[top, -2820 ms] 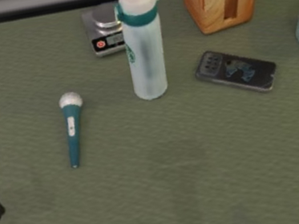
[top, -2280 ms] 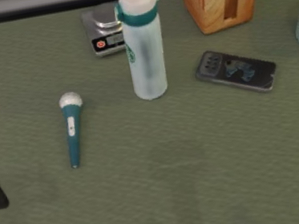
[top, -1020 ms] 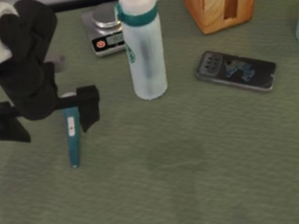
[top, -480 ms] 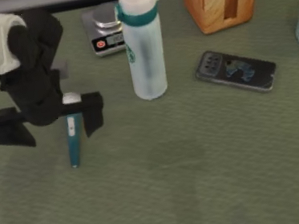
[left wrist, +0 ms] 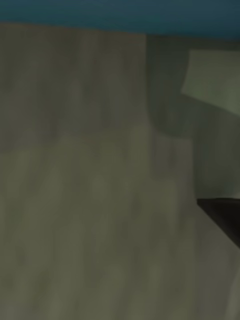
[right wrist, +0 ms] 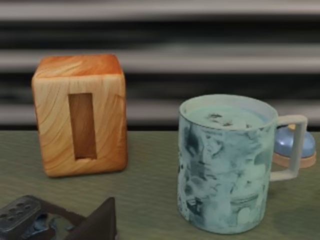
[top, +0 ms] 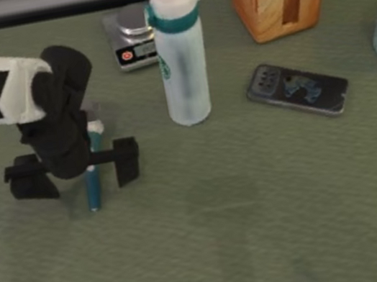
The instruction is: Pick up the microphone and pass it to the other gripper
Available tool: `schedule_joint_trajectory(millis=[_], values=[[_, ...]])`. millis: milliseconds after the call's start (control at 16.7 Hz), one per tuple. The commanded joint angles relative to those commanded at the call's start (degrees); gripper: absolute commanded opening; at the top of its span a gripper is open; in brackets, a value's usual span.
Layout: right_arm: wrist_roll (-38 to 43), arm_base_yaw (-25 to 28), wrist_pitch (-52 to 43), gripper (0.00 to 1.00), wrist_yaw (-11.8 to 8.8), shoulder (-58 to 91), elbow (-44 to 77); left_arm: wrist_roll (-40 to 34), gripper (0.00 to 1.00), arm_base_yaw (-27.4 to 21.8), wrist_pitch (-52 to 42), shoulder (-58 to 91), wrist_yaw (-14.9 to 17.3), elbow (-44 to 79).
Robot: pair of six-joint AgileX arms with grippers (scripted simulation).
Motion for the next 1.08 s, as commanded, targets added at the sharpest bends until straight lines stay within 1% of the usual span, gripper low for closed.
schedule_joint_trajectory(millis=[180, 960, 1020, 1080], values=[[0.0, 0.0, 0.0, 1.00, 0.0, 0.0, 0.0, 0.0, 1.00, 0.0, 0.0, 0.0, 0.0, 0.0], [0.0, 0.0, 0.0, 1.00, 0.0, 0.0, 0.0, 0.0, 0.02, 0.0, 0.0, 0.0, 0.0, 0.0], [0.0, 0.0, 0.0, 1.00, 0.0, 0.0, 0.0, 0.0, 0.00, 0.0, 0.0, 0.0, 0.0, 0.0], [0.0, 0.0, 0.0, 1.00, 0.0, 0.0, 0.0, 0.0, 0.00, 0.0, 0.0, 0.0, 0.0, 0.0]])
